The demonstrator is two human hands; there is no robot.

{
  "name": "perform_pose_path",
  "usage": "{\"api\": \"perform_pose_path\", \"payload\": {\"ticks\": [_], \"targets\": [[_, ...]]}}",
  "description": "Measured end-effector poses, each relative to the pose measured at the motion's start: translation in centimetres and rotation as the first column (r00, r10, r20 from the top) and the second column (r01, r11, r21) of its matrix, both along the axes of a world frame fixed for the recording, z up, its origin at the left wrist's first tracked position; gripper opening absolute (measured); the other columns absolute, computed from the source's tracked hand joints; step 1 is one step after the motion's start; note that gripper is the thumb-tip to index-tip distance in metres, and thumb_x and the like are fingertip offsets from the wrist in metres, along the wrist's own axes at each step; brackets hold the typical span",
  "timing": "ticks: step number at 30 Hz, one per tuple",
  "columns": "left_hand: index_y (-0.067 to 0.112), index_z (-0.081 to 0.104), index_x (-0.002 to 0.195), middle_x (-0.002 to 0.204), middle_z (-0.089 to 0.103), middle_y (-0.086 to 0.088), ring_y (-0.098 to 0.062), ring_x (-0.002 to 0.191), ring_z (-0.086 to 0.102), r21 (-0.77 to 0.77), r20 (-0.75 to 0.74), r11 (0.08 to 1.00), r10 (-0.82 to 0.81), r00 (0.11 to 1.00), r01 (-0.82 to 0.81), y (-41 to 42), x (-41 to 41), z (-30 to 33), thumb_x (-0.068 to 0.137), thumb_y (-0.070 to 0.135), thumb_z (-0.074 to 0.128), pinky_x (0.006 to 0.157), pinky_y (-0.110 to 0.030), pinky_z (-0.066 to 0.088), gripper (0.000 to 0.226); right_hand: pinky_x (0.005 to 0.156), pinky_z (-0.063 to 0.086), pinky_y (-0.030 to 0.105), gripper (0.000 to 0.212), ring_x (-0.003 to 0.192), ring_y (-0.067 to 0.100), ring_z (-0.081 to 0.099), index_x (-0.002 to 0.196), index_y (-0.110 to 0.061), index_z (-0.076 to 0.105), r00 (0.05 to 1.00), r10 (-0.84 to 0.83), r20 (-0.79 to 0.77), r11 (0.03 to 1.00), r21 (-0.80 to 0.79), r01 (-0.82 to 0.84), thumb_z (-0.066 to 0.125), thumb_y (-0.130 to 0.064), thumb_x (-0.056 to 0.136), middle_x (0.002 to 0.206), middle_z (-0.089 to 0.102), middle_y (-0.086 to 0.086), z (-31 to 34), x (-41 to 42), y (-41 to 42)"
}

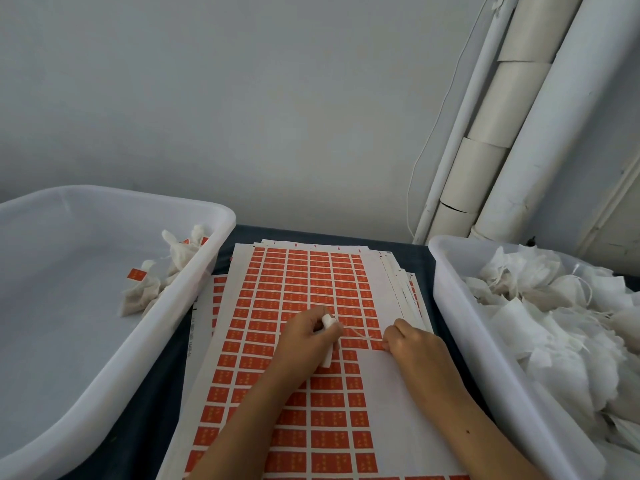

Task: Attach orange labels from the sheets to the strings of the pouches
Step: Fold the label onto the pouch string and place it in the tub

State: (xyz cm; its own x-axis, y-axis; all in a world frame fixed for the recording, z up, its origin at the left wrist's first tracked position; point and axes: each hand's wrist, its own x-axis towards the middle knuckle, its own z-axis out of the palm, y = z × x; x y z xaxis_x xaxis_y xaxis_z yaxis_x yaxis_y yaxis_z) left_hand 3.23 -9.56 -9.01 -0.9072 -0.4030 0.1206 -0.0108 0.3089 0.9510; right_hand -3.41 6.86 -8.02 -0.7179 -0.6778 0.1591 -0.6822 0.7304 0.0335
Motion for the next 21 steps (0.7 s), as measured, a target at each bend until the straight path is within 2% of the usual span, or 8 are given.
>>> {"api": "perform_pose_path", "payload": {"ticks": [9,13,18,21], "targets": [[0.025,0.056,0.073,0.068,0.061,0.01,0.001,0.058,0.06,0.007,0.002,1.0,-0.004,1.0,0.004,-0.07,-0.04,-0.11,0.092,0.025,0.057,0.052,-0.008,0.042,0.019,0.096,0.037,0.01,0.039,0.106,0.002,0.058,0.124,-0.03,0.052,1.0,-0.013,0.015,0.997,-0.071,0.014,0.047,-0.048,0.091,0.126,0.054,-0.016,-0.25,-0.1,0.2],[0.026,0.056,0.072,0.067,0.061,0.011,0.005,0.056,0.059,-0.001,0.003,1.0,-0.008,1.0,0.008,-0.04,-0.03,-0.12,0.092,0.024,0.057,0.051,-0.006,0.041,0.02,0.095,0.038,0.013,0.041,0.105,0.005,0.059,0.125,-0.028,0.052,1.0,-0.023,0.001,0.997,-0.076,0.023,0.048,-0.048,0.09,0.126,0.056,-0.012,-0.37,0.22,-0.01],[0.025,0.056,0.073,0.068,0.061,0.01,0.003,0.057,0.059,-0.01,0.008,1.0,-0.004,1.0,0.004,-0.04,-0.02,-0.12,0.092,0.025,0.058,0.051,-0.007,0.042,0.019,0.099,0.037,0.016,0.044,0.111,0.006,0.056,0.131,-0.026,0.046,1.0,-0.016,-0.018,0.998,-0.053,0.015,0.046,-0.047,0.092,0.132,0.052,-0.01,-0.54,0.31,-0.15],[0.025,0.056,0.074,0.069,0.061,0.009,-0.001,0.058,0.059,-0.014,0.014,1.0,-0.007,1.0,0.007,0.02,0.01,-0.08,0.092,0.026,0.057,0.054,-0.009,0.043,0.019,0.097,0.039,0.015,0.042,0.107,0.007,0.059,0.126,-0.025,0.053,1.0,-0.02,0.006,0.993,-0.118,0.021,0.05,-0.046,0.09,0.127,0.056,-0.01,-0.52,0.21,0.22]]}}
